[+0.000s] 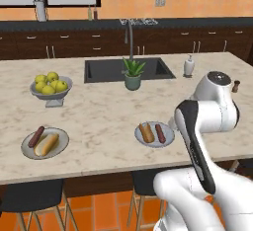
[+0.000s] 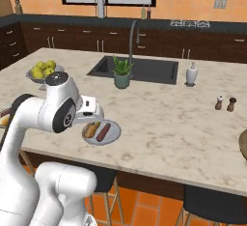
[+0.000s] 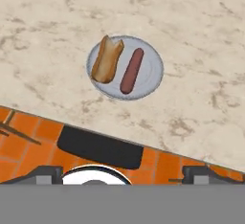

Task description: Place one bun and one sausage from the bowl on each plate.

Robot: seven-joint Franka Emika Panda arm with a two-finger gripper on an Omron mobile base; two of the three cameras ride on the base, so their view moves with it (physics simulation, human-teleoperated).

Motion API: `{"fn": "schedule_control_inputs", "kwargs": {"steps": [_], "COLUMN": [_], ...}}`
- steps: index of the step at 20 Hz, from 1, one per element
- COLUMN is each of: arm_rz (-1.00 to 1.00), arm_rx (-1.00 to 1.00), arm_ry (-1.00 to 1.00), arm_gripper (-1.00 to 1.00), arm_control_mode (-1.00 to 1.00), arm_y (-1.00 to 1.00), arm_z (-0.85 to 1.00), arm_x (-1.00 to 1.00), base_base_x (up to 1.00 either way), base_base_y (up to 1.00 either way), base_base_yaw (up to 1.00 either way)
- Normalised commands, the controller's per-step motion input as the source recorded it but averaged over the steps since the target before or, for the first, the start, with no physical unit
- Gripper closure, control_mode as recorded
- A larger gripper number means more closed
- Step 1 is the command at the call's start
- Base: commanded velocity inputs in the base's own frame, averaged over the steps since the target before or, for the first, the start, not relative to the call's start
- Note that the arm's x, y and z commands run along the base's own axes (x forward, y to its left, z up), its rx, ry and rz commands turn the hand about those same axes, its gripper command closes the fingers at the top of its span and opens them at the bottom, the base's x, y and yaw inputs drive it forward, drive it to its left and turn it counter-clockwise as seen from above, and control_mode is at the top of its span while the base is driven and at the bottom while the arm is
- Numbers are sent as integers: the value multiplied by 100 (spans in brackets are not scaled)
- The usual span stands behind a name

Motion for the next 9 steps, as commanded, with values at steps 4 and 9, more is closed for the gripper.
{"fn": "schedule_control_inputs", "kwargs": {"steps": [4, 9], "arm_rz": [0, 0], "arm_rx": [-4, 0], "arm_ry": [-47, -26], "arm_gripper": [-100, -100], "arm_control_mode": [-100, -100], "arm_y": [2, 2], "arm_z": [92, 80], "arm_x": [-87, 2], "base_base_x": [0, 0], "base_base_y": [0, 0], "base_base_yaw": [0, 0]}}
